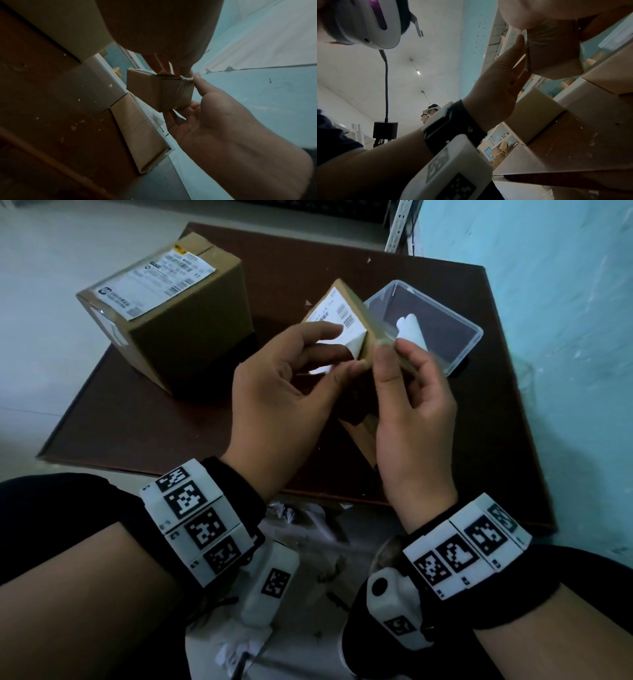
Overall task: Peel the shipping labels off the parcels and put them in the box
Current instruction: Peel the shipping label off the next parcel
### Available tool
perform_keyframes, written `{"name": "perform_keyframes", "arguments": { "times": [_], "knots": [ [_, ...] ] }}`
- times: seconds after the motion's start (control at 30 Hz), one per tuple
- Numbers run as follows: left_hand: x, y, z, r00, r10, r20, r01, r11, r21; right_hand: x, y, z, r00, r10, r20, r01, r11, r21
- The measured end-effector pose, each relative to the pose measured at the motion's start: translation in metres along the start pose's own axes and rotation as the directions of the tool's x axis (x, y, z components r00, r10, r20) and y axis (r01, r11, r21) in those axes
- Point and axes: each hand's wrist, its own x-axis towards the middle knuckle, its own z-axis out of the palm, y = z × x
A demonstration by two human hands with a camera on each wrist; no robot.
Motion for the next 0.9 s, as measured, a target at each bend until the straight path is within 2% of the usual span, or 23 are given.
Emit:
{"name": "perform_keyframes", "arguments": {
  "times": [0.13, 0.47, 0.57, 0.73, 0.9],
  "knots": [
    [0.0029, -0.0004, -0.0028, 0.999, 0.028, -0.037, -0.028, 1.000, 0.011, -0.0001, 0.0015, 0.0003, 0.999, -0.023, 0.024, 0.023, 1.000, -0.016],
    [0.0032, -0.0022, -0.0054, 0.986, 0.169, 0.003, -0.167, 0.973, 0.159, 0.0002, 0.0041, 0.0009, 0.999, -0.025, 0.046, 0.024, 1.000, 0.007],
    [0.0044, -0.0025, -0.0048, 0.990, 0.142, -0.020, -0.139, 0.986, 0.096, 0.0001, 0.0034, 0.0006, 0.999, -0.016, 0.036, 0.016, 1.000, 0.003],
    [0.0012, -0.0010, -0.0038, 0.993, 0.109, 0.033, -0.111, 0.990, 0.088, 0.0006, 0.0009, 0.0001, 1.000, -0.007, 0.006, 0.007, 1.000, 0.006],
    [0.0061, -0.0047, -0.0060, 0.987, 0.159, 0.022, -0.161, 0.977, 0.143, -0.0010, -0.0001, 0.0010, 1.000, -0.005, 0.031, 0.005, 1.000, 0.019]
  ]
}}
